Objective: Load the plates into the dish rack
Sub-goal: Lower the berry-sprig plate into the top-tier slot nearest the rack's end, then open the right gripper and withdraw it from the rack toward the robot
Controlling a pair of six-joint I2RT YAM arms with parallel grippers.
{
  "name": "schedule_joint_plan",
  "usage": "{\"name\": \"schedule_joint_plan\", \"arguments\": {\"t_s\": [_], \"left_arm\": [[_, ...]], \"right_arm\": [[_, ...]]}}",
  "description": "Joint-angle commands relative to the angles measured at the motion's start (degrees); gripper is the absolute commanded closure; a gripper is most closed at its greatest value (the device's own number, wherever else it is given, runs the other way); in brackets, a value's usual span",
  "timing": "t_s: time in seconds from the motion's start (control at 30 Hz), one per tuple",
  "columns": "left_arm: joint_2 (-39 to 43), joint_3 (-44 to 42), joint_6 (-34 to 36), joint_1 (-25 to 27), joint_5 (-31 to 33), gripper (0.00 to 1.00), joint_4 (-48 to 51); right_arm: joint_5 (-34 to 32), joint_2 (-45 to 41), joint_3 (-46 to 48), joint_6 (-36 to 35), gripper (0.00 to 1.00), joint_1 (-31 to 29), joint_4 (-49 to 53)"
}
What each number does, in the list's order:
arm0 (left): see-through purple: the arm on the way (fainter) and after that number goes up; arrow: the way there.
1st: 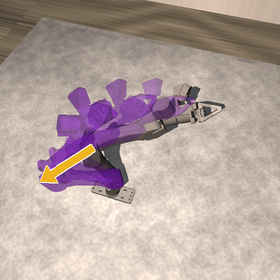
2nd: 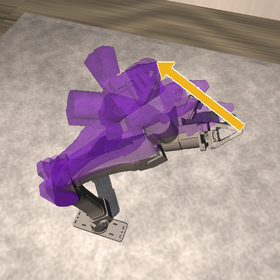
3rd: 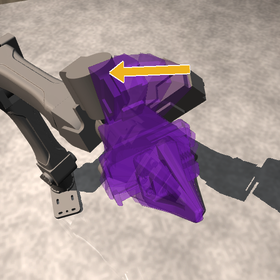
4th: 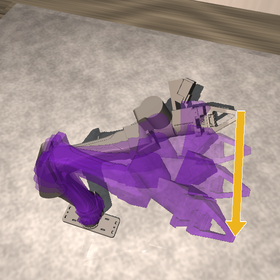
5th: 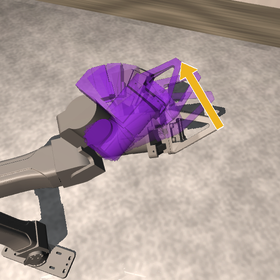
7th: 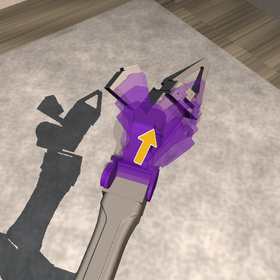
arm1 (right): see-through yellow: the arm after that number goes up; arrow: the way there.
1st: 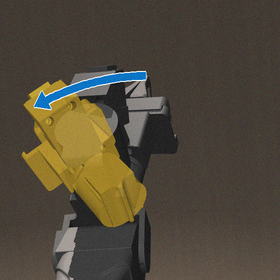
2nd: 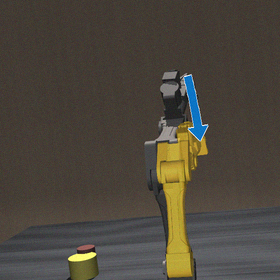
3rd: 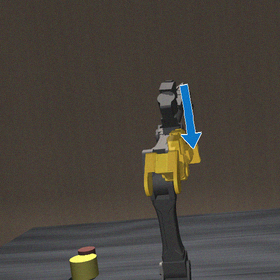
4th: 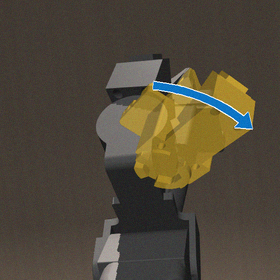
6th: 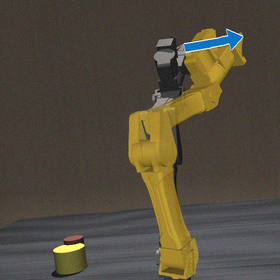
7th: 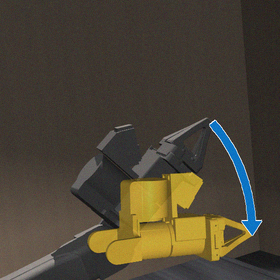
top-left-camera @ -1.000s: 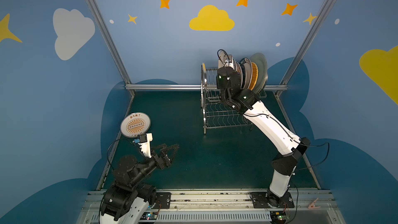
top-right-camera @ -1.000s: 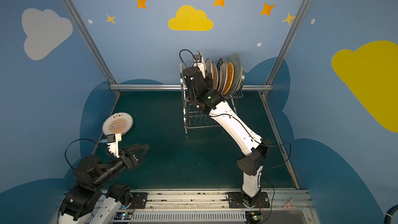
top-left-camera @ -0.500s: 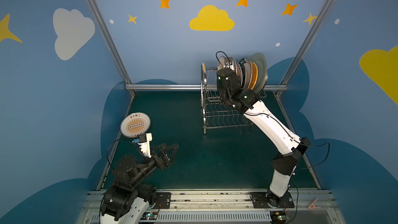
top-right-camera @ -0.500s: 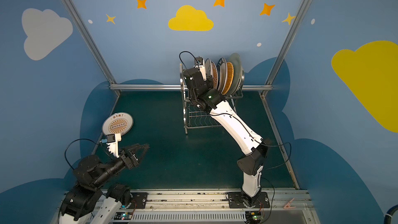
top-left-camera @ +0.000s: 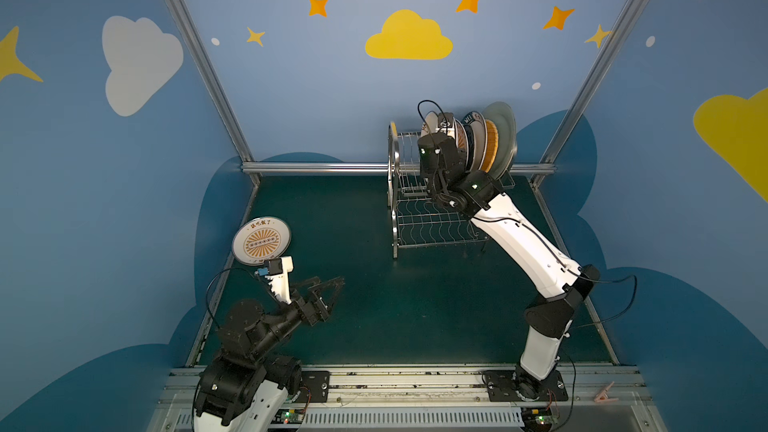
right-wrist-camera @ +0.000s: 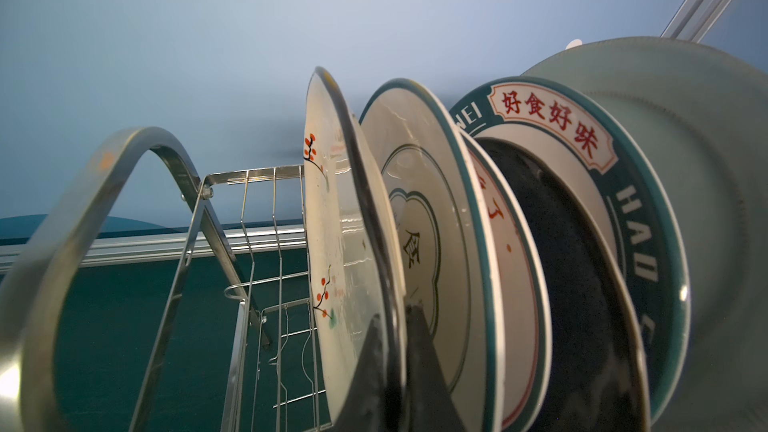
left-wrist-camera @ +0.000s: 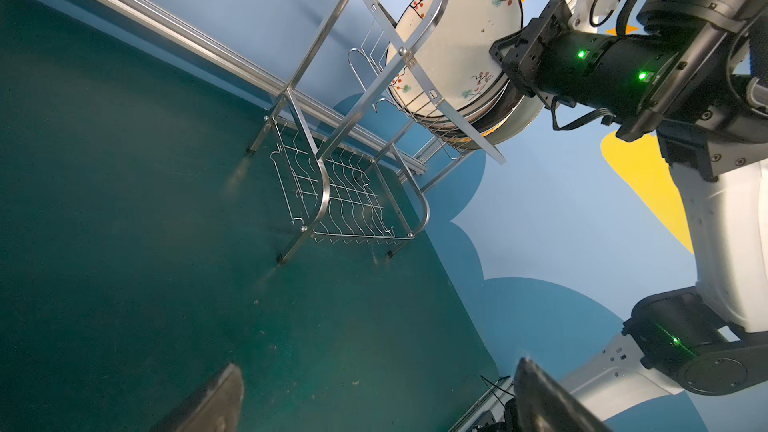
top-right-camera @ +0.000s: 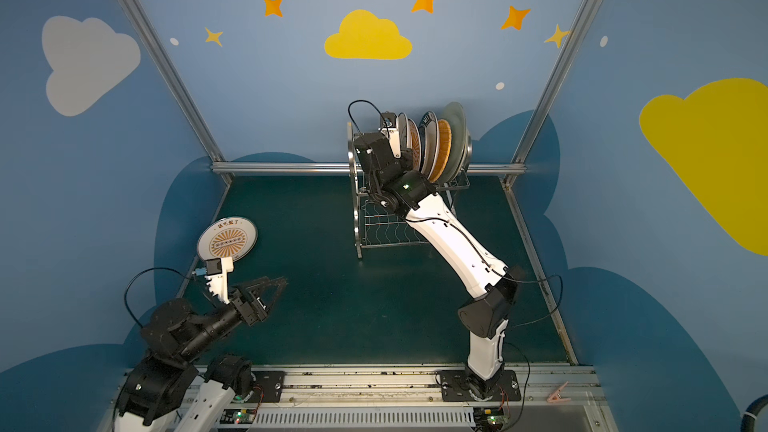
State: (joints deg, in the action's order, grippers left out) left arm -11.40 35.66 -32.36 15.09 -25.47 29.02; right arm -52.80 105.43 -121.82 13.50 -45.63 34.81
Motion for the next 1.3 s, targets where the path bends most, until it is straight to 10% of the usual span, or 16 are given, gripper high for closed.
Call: {"name": "schedule_joint_plan", "arguments": {"t_s": [0.0, 0.97, 1.27], "left_arm": [[0.68, -0.54, 0.19, -0.28, -0.89, 0.0, -0.83], [-0.42, -0.71, -0.54, -1.47, 0.93, 0.0, -0.36], [-9.35, -2.05, -8.97, -1.55, 12.78, 0.0, 1.41]], "right_arm": [[1.75, -2.89, -1.53, 0.92, 1.0, -0.25, 0.85], [6.3, -6.66, -1.94, 0.39, 0.53, -1.23, 1.93], [12.01, -16.81, 7.17, -3.88, 0.2, -3.8, -4.66]]}}
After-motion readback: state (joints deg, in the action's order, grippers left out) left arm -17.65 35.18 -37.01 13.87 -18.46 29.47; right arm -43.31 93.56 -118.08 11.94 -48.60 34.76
